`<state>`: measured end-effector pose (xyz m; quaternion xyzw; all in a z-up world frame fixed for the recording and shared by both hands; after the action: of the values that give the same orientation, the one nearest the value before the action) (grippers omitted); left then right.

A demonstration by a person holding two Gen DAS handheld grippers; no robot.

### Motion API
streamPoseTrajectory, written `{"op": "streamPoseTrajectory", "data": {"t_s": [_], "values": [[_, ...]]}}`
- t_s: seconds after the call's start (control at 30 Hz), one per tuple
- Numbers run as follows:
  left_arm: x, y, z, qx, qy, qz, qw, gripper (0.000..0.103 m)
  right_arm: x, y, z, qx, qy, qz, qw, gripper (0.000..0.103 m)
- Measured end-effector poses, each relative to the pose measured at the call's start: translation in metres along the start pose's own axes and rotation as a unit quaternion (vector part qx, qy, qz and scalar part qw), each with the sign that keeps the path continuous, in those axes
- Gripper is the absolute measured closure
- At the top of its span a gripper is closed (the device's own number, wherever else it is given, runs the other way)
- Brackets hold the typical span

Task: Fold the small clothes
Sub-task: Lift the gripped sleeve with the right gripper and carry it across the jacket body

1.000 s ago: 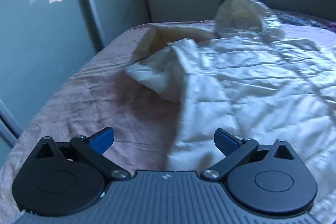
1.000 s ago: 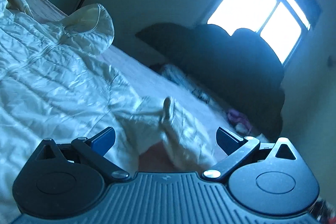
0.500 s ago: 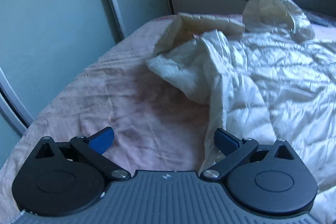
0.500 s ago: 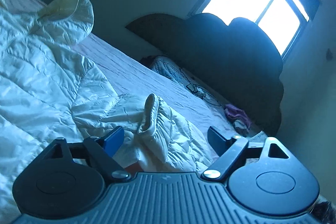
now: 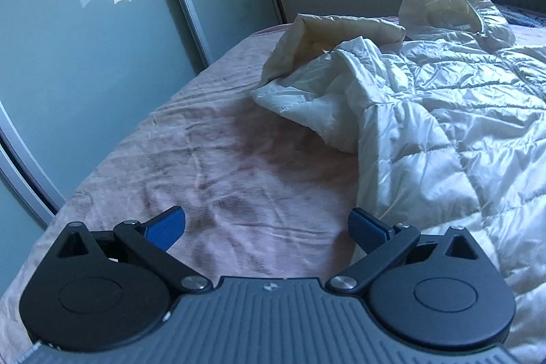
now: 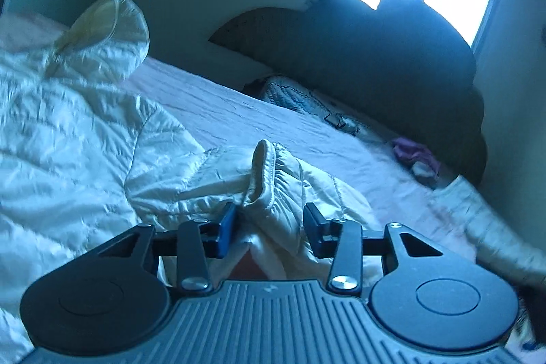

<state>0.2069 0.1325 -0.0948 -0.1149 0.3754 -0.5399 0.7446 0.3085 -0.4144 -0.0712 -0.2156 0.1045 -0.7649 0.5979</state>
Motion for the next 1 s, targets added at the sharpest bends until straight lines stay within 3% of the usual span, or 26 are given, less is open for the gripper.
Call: {"op": "streamPoseTrajectory", "data": {"t_s": [0.1,0.27,0.37,0.43,0.53,0.6,0.7,0.73,0.77,0.87,0.93,1.0], "values": [[-0.002,0.001,-0.002,-0.003,0.001,0.003,1.0,0.0,0.009,-0.005,0.006,0.011,0.023,-0.007,1.0,0.061],[-0.004,0.001,-0.001,0.0,-0.009,-0.004,0.9999,0.0,0.022,0.001,0.003,0.012,-0.001,-0.067,0.998,0.061],[-0.003,-0.002,0.004,0.014,-0.012,-0.009,0.9998,0.0,0.025,0.01,-0.004,-0.01,0.007,-0.051,0.999,0.06],[-0.003,0.0,0.006,0.017,-0.02,-0.016,0.9995,0.0,0.012,0.017,-0.016,-0.029,-0.041,-0.041,0.998,0.061],[-0.004,0.007,0.004,0.007,-0.029,-0.017,0.9994,0.0,-0.003,0.017,-0.026,0.009,-0.153,-0.096,0.984,0.047],[-0.003,0.011,-0.001,0.0,-0.031,-0.018,0.9994,0.0,-0.004,0.021,-0.027,0.026,-0.183,-0.131,0.974,0.036],[-0.003,0.012,-0.004,0.004,-0.034,-0.021,0.9992,0.0,0.002,0.029,-0.025,0.029,-0.181,-0.145,0.972,0.037],[-0.003,0.012,-0.005,0.005,-0.036,-0.021,0.9991,0.0,0.003,0.03,-0.025,0.026,-0.173,-0.14,0.975,0.04],[-0.003,0.013,-0.005,0.005,-0.038,-0.023,0.999,0.0,0.005,0.031,-0.024,0.021,-0.164,-0.132,0.977,0.056],[-0.003,0.016,-0.007,0.002,-0.046,-0.03,0.9985,0.0,0.01,0.034,-0.025,0.0,-0.148,-0.103,0.984,0.081],[-0.004,0.017,-0.008,0.001,-0.051,-0.033,0.9982,0.0,0.008,0.03,-0.026,0.003,-0.148,-0.099,0.984,0.09],[-0.004,0.017,-0.009,0.0,-0.055,-0.035,0.9979,0.0,0.005,0.024,-0.027,0.004,-0.135,-0.084,0.987,0.093]]}}
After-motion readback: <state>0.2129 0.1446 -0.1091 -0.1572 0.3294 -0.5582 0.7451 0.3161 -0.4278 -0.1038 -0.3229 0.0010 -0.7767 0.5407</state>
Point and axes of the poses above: each gripper's, at about its wrist camera, not at the fingertips, and y roughly the way its jaws point, x to its right, z to its top, the point moved 9 cm from there along y, roughly the way its jaws point, and after that the axes turned 10 degrees about y, right-handed, at the moved point
